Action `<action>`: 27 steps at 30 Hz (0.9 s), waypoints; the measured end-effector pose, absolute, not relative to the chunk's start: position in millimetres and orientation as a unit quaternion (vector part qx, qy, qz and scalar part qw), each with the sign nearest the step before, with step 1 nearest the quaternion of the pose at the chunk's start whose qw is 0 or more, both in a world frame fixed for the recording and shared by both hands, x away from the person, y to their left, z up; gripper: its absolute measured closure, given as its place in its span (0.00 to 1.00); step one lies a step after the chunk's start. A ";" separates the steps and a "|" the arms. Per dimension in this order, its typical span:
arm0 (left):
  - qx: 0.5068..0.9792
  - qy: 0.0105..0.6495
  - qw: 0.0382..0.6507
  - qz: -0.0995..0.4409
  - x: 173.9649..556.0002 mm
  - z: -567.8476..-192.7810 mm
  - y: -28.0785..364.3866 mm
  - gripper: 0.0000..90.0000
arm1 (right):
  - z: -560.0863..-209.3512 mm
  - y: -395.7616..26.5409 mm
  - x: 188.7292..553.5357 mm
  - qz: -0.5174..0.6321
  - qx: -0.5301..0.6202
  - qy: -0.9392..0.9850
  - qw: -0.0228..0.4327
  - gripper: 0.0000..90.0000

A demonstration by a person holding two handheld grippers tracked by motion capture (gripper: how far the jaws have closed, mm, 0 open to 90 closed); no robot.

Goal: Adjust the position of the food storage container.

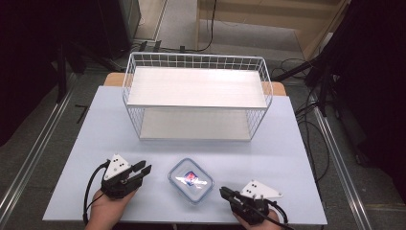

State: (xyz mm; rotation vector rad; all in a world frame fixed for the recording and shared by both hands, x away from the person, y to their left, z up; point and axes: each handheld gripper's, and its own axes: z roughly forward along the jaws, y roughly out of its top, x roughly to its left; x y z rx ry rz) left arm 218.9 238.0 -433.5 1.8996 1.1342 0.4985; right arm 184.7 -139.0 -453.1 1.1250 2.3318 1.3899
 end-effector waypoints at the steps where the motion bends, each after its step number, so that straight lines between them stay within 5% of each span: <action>1: 0.757 0.454 0.424 0.200 219.0 -433.3 238.4 0.70 | -452.8 -134.4 181.9 0.469 0.372 0.795 0.099 1.00; 6: 0.751 0.457 0.429 0.207 219.2 -432.2 240.2 0.61 | -452.6 -115.3 171.6 0.464 0.336 0.816 0.077 1.00; 22: 0.753 0.460 0.423 0.205 224.7 -438.3 235.0 0.61 | -471.2 -95.8 176.5 0.425 0.347 0.833 0.072 1.00; 25: 0.756 0.460 0.423 0.198 228.1 -440.8 233.1 0.66 | -468.6 -106.3 183.4 0.428 0.369 0.820 0.084 1.00; 27: 0.763 0.459 0.416 0.186 233.9 -445.9 227.3 0.83 | -466.7 -117.3 188.9 0.432 0.383 0.812 0.089 1.00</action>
